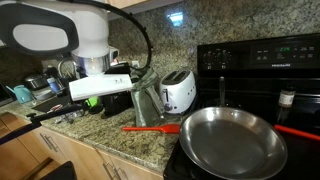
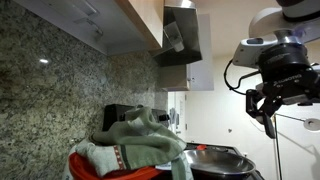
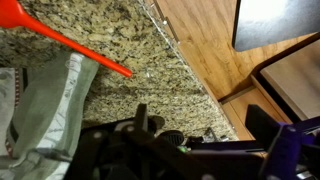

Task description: Put the towel on the countertop

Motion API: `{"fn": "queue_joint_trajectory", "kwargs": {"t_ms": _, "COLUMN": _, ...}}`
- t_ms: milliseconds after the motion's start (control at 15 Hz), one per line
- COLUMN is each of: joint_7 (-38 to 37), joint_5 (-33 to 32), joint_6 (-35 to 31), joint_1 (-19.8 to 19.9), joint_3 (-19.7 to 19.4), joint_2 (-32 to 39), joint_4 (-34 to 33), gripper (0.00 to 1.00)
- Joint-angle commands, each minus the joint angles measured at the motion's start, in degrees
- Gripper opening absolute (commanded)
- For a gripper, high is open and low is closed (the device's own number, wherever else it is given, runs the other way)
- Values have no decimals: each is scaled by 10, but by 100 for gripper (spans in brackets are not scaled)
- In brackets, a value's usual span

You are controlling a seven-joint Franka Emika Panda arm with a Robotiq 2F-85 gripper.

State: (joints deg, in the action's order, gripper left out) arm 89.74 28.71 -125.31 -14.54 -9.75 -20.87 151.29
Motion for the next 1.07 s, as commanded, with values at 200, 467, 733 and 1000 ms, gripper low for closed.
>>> {"fn": "queue_joint_trajectory", "kwargs": {"t_ms": 200, "joint_7": 15, "joint_5": 66, "joint_6": 147, "joint_1": 21, "joint_3": 2, "joint_2": 31, "joint_4": -26, "gripper": 100}}
{"fn": "queue_joint_trajectory", "kwargs": {"t_ms": 467, "joint_7": 31, "joint_5": 150, "joint_6": 231, "joint_1": 48, "joint_3": 5, "joint_2": 59, "joint_4": -35, "gripper": 100}}
{"fn": "queue_joint_trajectory", "kwargs": {"t_ms": 733, "joint_7": 130, "joint_5": 270, "joint_6": 162, "joint_1": 77, "joint_3": 20, "joint_2": 69, "joint_4": -13, "gripper": 100}}
{"fn": "queue_joint_trajectory", "kwargs": {"t_ms": 1000, "joint_7": 275, "joint_5": 379, "joint_6": 80, "joint_1": 97, "joint_3": 42, "joint_2": 89, "joint_4": -2, "gripper": 100}}
